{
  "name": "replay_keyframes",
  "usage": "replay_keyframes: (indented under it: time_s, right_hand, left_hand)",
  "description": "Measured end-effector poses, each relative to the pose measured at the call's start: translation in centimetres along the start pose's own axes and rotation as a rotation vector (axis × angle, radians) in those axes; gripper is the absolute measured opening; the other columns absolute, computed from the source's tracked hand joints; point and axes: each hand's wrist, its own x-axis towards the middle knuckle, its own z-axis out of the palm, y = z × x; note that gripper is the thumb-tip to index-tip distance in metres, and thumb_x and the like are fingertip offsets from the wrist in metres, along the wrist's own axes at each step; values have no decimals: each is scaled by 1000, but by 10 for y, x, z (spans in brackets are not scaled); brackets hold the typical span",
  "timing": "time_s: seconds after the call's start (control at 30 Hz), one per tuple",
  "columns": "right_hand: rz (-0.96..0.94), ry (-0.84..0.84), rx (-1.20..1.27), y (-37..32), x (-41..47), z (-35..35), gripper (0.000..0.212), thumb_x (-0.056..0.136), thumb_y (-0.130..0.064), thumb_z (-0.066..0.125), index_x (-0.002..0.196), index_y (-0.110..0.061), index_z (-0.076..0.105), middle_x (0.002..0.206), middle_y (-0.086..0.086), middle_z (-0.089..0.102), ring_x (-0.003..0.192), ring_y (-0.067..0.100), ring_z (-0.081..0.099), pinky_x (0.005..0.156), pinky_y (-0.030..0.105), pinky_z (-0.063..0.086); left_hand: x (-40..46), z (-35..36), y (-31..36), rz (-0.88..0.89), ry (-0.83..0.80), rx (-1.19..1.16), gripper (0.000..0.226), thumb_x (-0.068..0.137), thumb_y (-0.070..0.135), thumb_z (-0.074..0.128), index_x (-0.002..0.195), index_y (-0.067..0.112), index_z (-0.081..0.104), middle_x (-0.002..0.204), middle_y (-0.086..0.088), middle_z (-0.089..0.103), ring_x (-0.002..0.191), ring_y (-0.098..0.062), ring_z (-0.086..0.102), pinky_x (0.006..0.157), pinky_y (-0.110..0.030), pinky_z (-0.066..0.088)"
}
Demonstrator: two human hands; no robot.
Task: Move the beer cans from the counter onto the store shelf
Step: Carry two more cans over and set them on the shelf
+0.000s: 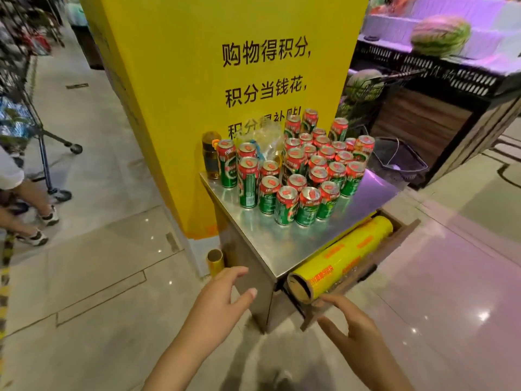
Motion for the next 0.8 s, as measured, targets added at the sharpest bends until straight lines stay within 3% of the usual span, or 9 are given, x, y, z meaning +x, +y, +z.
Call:
replay_keyframes:
  time_s: [0.07, 0.1, 0.17, 0.3, 0.5, 0.67, 0.8]
  right_hand:
    - [32, 13, 28, -3, 30, -4, 29, 84, -31, 68, 100, -47, 51, 106, -29, 55, 97, -4, 54, 79, 5, 38]
    - [45, 4, 53, -4, 46, -5, 25, 81, -44, 65, 103, -44, 52, 108, -29, 53, 98, -3, 53, 78, 6, 37]
    - [16, 2, 82, -6, 78, -5, 38, 74, -64, 55, 106, -45, 49, 111, -31, 49, 103, -2, 51, 81, 11, 36]
    - [-43, -96, 29, -17, 139, 2, 32, 88, -38, 60, 110, -49, 39, 118, -29, 44, 117, 0, 44, 91, 18, 34]
    - [-80, -144, -1, -43, 208, 8, 43, 90, -45, 54, 131, -41, 40, 127, -29, 40, 118, -4, 39, 95, 16, 32]
    - [-29, -51, 41, -62, 254, 24, 54, 87, -39, 63, 135, -35, 38, 127, -27, 41, 116, -6, 40, 88, 5, 29]
    - [23, 32, 80, -83, 285, 42, 53, 85, -37, 65, 126, -49, 35, 124, -34, 40, 112, -18, 39, 90, 4, 30]
  left_hand:
    - [28, -1, 6, 8, 5, 2, 41, 90, 38, 56, 129, 34, 48, 125, 22, 49, 118, 4, 44, 97, -20, 37]
    - [42, -3, 7, 9, 9, 0, 41, 90, 39, 56, 129, 34, 48, 125, 22, 49, 118, 5, 44, 96, -19, 37]
    - [65, -7, 7, -4, 18, 4, 40, 90, 39, 55, 129, 34, 47, 123, 21, 50, 116, 5, 45, 94, -18, 37]
    - [105, -21, -2, -75, 75, -3, 35, 90, 37, 57, 125, 35, 50, 119, 21, 51, 112, 4, 47, 86, -13, 35]
    - [164, -45, -33, -151, 70, -72, 25, 89, 27, 61, 105, 42, 50, 108, 26, 52, 104, 3, 49, 80, -6, 34]
    - [232, -67, -60, -187, 17, -94, 29, 89, 26, 61, 116, 31, 51, 115, 13, 53, 106, -2, 49, 89, -20, 35]
    - [295, -85, -76, -171, -51, -93, 30, 87, 16, 63, 115, 22, 55, 113, 6, 55, 111, -11, 50, 93, -28, 42]
